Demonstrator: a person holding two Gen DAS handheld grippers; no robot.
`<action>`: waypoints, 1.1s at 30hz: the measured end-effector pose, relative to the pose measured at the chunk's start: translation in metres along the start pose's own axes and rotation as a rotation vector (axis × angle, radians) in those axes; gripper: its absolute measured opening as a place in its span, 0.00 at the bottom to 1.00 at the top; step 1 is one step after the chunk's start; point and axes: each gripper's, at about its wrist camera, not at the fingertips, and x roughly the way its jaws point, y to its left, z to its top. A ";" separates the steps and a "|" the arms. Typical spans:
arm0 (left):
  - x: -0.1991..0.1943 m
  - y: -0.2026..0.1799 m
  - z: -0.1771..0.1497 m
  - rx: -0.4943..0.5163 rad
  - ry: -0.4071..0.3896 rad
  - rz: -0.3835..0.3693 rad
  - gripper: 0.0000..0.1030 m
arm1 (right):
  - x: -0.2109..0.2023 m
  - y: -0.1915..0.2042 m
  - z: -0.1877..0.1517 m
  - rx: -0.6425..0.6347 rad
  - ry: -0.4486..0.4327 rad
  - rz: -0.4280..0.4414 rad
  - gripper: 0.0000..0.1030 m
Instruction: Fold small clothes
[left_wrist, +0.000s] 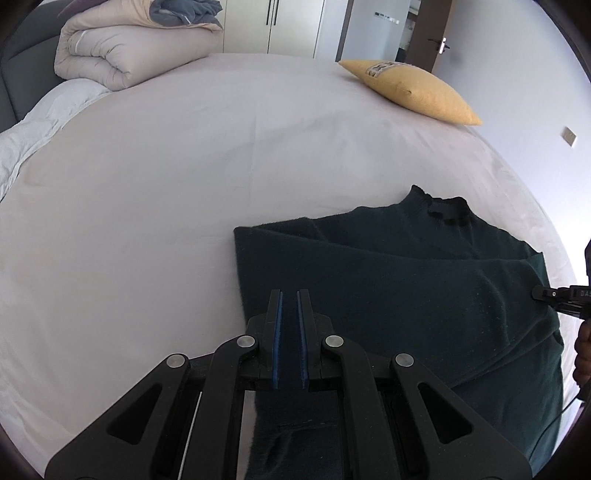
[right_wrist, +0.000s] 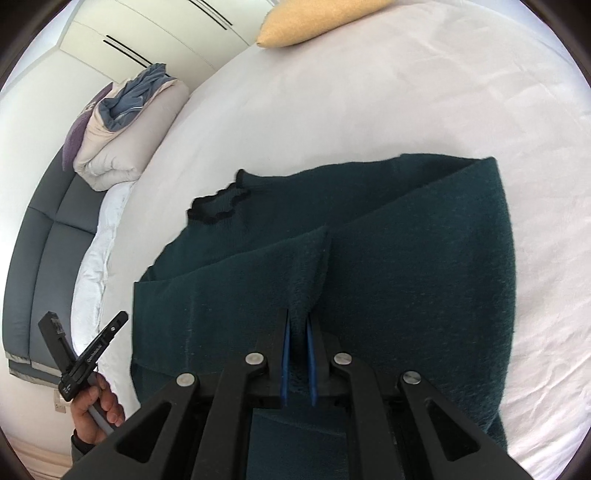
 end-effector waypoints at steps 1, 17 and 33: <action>0.000 0.001 0.000 -0.005 -0.003 0.001 0.06 | 0.001 -0.002 0.000 0.009 0.001 0.003 0.09; 0.014 -0.009 -0.001 0.043 0.023 0.038 0.06 | -0.002 -0.008 -0.004 0.026 -0.010 -0.007 0.08; 0.017 -0.003 0.010 0.020 0.026 0.049 0.06 | 0.001 -0.018 -0.017 0.027 -0.012 0.005 0.10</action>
